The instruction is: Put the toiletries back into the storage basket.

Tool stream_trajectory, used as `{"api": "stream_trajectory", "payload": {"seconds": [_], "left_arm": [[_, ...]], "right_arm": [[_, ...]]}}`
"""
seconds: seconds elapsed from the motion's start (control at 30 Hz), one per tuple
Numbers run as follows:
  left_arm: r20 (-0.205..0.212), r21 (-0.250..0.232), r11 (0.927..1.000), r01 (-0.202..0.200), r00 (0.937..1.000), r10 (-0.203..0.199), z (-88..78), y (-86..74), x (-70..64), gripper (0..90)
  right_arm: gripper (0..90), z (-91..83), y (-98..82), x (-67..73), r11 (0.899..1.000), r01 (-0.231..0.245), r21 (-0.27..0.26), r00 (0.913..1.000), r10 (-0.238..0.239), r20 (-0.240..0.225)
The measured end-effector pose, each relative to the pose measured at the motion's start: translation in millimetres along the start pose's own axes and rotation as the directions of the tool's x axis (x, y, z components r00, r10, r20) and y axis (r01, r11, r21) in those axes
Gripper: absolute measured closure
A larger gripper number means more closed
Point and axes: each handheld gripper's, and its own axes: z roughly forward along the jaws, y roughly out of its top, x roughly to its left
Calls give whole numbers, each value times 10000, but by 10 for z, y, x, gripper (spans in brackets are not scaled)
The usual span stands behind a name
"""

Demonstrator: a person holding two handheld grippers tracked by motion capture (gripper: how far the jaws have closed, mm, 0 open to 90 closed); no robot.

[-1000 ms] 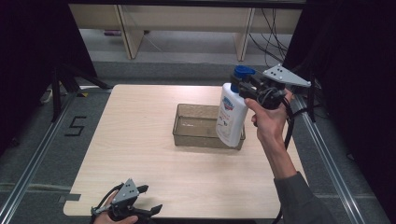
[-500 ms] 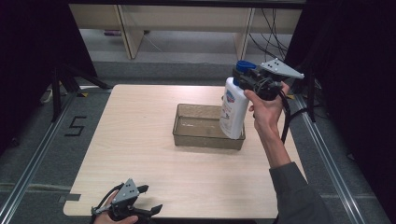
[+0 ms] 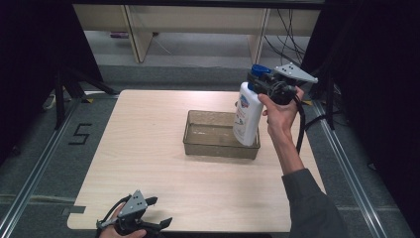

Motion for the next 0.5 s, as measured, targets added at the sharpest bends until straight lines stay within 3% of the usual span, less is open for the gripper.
{"api": "stream_trajectory", "payload": {"seconds": [0.5], "left_arm": [[82,142,9999,-85,9999,84,-3,-1,12,150]], "right_arm": [[659,70,-224,-122,9992,-141,373,9997,133,216]]}}
